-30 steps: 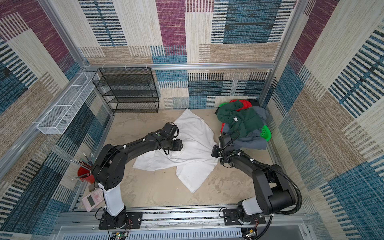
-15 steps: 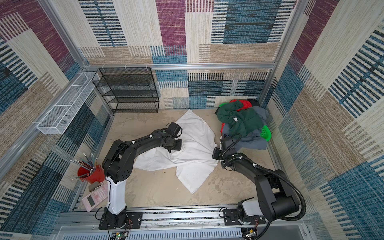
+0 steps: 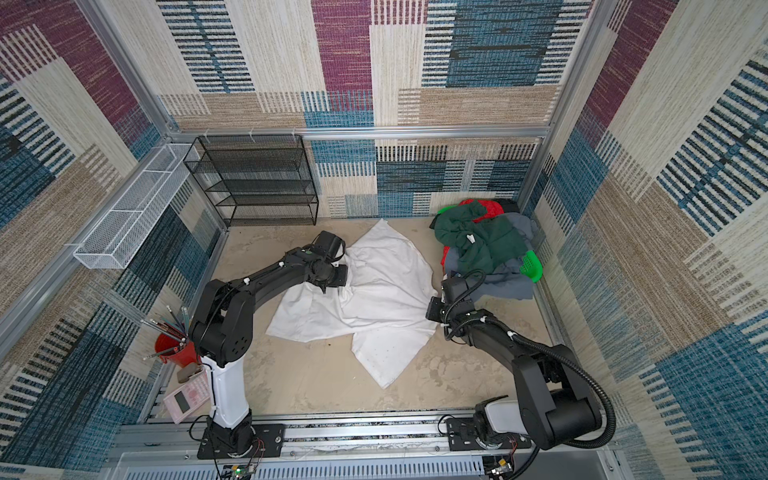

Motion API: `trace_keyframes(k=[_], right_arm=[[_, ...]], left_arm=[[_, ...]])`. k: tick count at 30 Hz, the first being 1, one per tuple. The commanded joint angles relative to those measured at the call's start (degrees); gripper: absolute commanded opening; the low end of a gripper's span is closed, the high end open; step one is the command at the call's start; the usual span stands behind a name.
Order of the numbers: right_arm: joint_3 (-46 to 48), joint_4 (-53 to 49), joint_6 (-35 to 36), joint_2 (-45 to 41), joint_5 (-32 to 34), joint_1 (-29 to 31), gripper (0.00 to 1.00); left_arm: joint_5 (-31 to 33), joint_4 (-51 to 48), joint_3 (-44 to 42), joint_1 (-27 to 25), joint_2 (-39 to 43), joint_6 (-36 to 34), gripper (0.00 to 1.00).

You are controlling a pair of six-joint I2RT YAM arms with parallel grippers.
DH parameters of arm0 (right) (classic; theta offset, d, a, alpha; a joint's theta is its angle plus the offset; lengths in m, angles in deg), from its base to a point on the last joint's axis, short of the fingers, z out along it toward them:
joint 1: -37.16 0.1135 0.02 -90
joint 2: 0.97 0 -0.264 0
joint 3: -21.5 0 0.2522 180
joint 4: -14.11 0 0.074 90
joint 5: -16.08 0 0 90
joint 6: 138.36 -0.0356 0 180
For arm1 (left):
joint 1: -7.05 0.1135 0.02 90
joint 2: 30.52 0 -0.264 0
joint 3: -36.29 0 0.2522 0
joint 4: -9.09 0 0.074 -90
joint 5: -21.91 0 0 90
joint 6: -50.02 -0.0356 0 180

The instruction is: Fold and stack the t-shirts

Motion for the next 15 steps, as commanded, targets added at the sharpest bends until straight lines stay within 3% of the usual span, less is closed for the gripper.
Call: trace_keyframes(k=[1,5,10,11,15], right_arm=[[0.57,-0.75,-1.76,-0.61,2.8,0.05,0.0],[1.34,-2.23,-2.46,-2.03,4.24,-0.03,0.0],[2.54,-3.32,-3.66,-4.18,4.98,0.05,0.0],[2.88,-3.36,-3.96,-4.48,4.82,0.05,0.0],[3.09,-3.51,-4.46,-4.86,4.06,0.04,0.0]], left_arm=[[-2.66,-0.41,3.04,3.46,-0.39,-0.2,0.0],[-4.76,0.41,6.35,8.74,-1.14,0.17,0.0],[-2.53,-1.74,14.07,12.24,-4.52,-3.01,0.0],[-1.5,-3.47,16.49,12.64,-5.62,-3.76,0.04],[5.25,-7.42,22.19,13.02,-7.5,-5.03,0.43]])
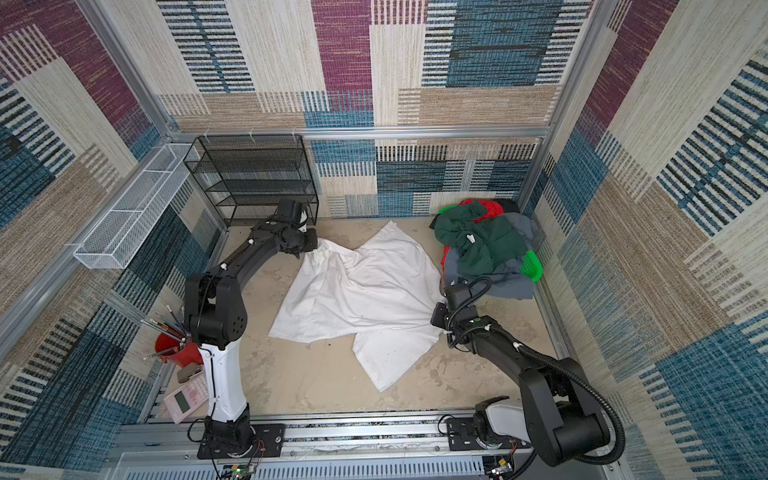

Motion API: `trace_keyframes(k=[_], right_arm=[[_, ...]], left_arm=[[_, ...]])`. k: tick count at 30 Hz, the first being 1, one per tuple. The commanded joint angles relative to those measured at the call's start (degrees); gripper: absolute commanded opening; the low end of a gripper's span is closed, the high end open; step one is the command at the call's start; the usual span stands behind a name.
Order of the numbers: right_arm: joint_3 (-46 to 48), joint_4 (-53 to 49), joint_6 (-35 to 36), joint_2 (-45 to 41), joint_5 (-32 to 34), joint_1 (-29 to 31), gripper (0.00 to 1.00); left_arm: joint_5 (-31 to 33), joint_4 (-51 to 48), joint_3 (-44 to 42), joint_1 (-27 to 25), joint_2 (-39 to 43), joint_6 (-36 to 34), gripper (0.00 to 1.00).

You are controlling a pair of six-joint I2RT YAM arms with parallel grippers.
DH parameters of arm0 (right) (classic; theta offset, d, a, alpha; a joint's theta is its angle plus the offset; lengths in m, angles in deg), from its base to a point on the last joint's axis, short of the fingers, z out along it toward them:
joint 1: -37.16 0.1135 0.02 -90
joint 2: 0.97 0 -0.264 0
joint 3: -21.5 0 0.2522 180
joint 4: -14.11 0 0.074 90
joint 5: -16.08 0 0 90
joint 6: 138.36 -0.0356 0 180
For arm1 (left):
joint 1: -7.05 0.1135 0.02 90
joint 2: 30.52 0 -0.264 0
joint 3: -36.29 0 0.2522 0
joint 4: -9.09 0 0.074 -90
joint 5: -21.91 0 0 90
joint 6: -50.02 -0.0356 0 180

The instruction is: Fold and stack the t-shirts

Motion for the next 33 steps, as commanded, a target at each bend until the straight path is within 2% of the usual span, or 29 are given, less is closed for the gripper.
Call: trace_keyframes(k=[1,2,3,7,9,10,11,13,19,20,25,33], right_arm=[[0.09,-0.31,-1.21,-0.27,0.13,0.01,0.0],[0.01,-0.35,-1.19,-0.18,-0.02,-0.02,0.0],[-0.17,-0.42,-1.19,-0.01,-0.13,0.03,0.0],[-0.68,-0.52,-1.02,0.28,-0.59,0.02,0.0],[-0.81,-0.4,-0.93,0.18,-0.56,0.03,0.1],[-0.91,-0.38,-0.89,0.31,-0.65,0.02,0.18],[-0.95,-0.26,-0.87,0.35,-0.86,0.03,0.33],[-1.25,-0.26,-0.58,0.41,-1.19,0.01,0.44],[-2.34,-1.2,-0.45,-0.78,-1.55,0.03,0.96],[-2.41,-1.52,-0.45,-1.31,-1.41,-0.04,0.99],[-2.22,-1.62,-0.08,-4.74,-3.06,-0.02,0.99],[-2.27,0.19,0.03,-8.24,-7.85,0.02,0.98]], left_arm=[[6.67,-3.65,2.21,0.1,-0.05,-2.56,0.52],[8.08,-3.0,1.49,0.01,0.75,-2.56,0.64],[9.23,-2.28,0.38,-0.14,1.7,-2.45,0.72],[14.12,1.62,-7.04,-1.19,6.83,-2.65,0.78],[14.91,3.05,-11.72,-2.13,10.1,-2.56,0.78],[15.13,4.1,-14.32,-2.84,11.9,-2.48,0.79],[15.23,5.23,-17.45,-3.66,13.94,-2.27,0.79],[15.24,7.24,-23.26,-5.73,18.11,-2.04,0.79],[14.79,9.21,-39.52,-13.06,27.43,0.86,0.8],[14.24,8.54,-41.74,-13.63,28.14,1.66,0.8],[13.93,7.06,-50.53,-14.83,28.93,3.74,0.76],[15.68,4.93,-53.63,-14.93,25.93,5.42,0.64]])
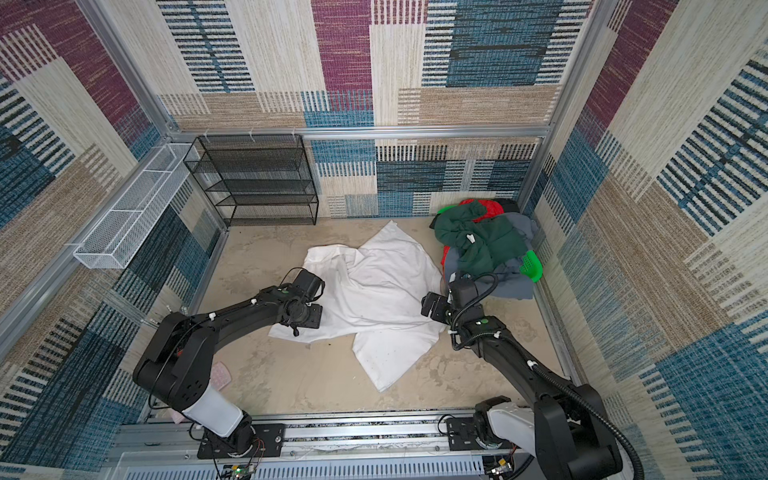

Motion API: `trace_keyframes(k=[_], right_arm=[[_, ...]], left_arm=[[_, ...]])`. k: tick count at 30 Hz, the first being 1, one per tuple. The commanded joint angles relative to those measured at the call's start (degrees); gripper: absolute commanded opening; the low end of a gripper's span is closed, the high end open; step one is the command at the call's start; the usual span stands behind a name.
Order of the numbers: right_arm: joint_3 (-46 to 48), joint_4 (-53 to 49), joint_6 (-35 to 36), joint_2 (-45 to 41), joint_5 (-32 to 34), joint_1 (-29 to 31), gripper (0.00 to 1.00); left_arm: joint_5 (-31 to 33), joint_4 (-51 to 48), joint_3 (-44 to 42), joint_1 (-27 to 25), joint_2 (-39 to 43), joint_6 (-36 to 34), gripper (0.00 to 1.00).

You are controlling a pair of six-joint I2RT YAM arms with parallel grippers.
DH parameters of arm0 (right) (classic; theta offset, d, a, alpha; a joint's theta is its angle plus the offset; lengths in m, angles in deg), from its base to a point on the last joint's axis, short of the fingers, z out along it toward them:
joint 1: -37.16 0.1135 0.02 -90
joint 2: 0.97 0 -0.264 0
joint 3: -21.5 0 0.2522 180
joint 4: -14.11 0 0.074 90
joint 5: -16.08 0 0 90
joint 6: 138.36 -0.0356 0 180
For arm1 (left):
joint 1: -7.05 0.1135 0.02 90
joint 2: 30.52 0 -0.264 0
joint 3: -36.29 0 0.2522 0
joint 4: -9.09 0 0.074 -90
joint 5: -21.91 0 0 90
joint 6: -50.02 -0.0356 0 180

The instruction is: Fold and stack the t-shirts

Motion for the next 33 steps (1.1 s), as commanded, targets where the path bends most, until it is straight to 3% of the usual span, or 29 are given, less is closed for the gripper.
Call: trace_keyframes(k=[1,6,12,20,25,29,33], right_arm=[[-0.48,2.5,0.77,-0.57,-2.3,0.07,0.98],[-1.62,3.75,1.93,0.72,-3.0,0.07,0.99],[-2.53,6.99,0.91,4.42,-3.81,0.5,0.99],[-6.43,6.72,2.41,13.13,2.44,6.88,0.99],[-6.54,7.5,1.3,18.72,2.52,7.81,1.0],[-5.99,8.18,0.58,22.36,2.67,7.81,0.93],[-5.18,9.84,0.16,24.17,1.39,7.79,0.8]], left_arm=[[1.5,-1.59,0.2,0.0,-1.68,1.5,0.6],[2.15,-2.82,1.44,0.0,-3.69,2.16,0.47],[3.21,-2.62,1.0,0.02,-3.18,2.69,0.44],[2.17,-2.48,-0.84,0.0,-0.36,3.78,0.47],[2.0,0.67,-4.4,0.01,3.48,5.16,0.5],[2.51,1.23,-5.06,0.08,3.39,5.32,0.49],[2.41,1.41,-4.9,0.09,1.56,4.98,0.45]])
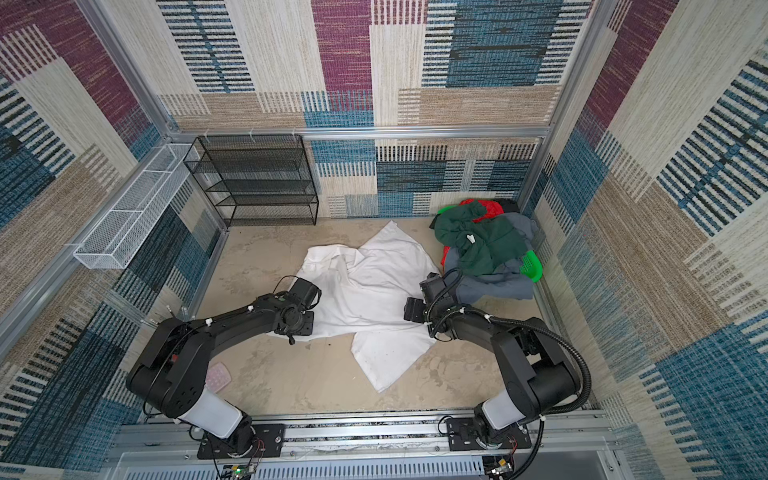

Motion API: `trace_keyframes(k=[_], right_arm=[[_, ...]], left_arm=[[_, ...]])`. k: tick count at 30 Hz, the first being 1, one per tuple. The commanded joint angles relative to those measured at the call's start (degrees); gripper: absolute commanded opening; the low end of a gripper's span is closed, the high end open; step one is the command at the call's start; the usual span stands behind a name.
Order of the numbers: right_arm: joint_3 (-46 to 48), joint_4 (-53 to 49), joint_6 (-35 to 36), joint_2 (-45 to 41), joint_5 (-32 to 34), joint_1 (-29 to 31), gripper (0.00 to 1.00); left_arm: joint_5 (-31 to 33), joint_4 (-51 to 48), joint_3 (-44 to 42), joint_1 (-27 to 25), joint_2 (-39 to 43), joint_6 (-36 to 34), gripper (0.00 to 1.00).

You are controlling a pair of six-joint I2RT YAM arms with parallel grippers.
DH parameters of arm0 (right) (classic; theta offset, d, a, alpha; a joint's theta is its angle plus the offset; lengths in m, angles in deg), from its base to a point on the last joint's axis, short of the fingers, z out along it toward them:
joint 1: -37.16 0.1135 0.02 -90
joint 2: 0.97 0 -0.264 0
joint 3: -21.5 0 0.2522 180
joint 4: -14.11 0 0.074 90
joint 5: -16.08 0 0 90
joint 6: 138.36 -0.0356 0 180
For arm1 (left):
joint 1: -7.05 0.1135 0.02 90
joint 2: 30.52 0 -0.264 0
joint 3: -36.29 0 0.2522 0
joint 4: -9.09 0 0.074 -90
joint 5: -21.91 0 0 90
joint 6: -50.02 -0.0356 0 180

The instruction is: Fold and stack the t-shirts

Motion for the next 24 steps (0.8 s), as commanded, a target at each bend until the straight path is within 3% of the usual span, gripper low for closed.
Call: trace_keyframes(k=[1,10,17,22,24], right_arm=[[0.55,1.66,-1.2,1.5,-0.78,0.09,0.77],[1.13,1.51,-2.1,2.69,0.21,0.09,0.5],[2.83,0.4,-2.91,1.79,2.42,0.09,0.41],[3.55,0.17,-3.39,1.62,2.79,0.04,0.4],[3.82,0.02,-3.53,1.53,3.03,0.07,0.4]], left_arm=[[0.11,0.77,-0.22,0.07,-1.11,0.62,0.43],[2.44,0.06,-0.37,1.18,-0.09,0.58,0.33],[2.26,-0.76,0.58,2.85,2.11,0.36,0.31],[0.46,0.12,0.25,5.02,2.91,0.01,0.2],[-0.47,0.04,0.58,6.33,2.97,-0.07,0.05]])
